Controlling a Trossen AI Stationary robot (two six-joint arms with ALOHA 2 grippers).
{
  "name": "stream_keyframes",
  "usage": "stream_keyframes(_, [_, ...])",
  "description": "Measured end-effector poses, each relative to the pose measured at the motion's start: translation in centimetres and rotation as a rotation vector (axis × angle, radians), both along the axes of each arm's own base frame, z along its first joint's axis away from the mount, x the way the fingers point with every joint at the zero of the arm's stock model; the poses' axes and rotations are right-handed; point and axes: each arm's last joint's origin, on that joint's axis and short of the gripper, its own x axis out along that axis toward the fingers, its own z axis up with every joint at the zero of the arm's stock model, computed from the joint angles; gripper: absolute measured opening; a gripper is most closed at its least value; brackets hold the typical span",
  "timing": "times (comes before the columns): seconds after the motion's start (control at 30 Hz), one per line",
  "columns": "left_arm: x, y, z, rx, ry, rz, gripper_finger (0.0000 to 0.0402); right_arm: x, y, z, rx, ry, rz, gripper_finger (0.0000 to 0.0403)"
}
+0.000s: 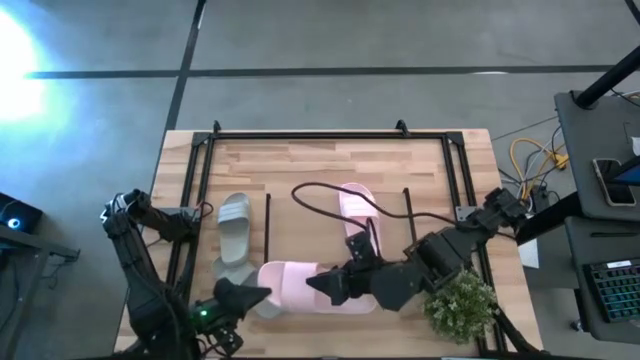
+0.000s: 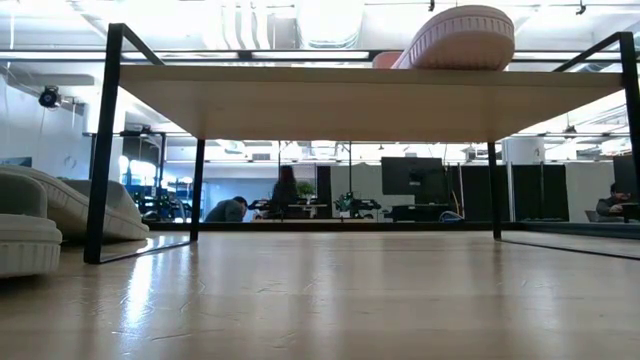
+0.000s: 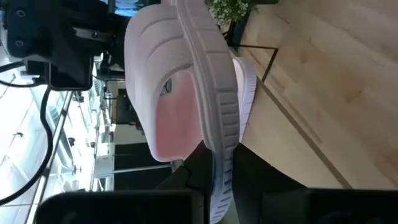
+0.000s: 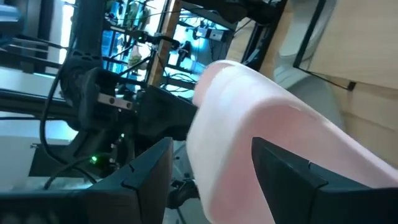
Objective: Pick and place slides into the shelf
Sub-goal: Put the pink slide on the shelf
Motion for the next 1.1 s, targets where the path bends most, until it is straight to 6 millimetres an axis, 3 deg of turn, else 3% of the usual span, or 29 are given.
stream_keyframes(0.47, [1.5,1.4,0.1,-0.008,0.011,0.056,0.0019,1.9,-0.2,-1.5,0.004,0.013,0.050,0.0203])
stream_keyframes(0.63, [1.6,1.5,0.1,-0.016,0.006,0.060,0.0020,1.8,-0.5,-1.2,-0.014,0.007,0.054,0.0148])
stream_keyframes(0.87, [1.5,1.6,0.2,-0.096,-0.040,0.096,0.0048,1.7,-0.6,-1.1,-0.030,0.013,0.057,0.0022])
stream_keyframes(1.1, [-0.1,3.0,0.1,-0.375,-0.114,0.237,0.0067,1.6,-1.0,-1.3,-0.050,0.017,-0.033,0.0013])
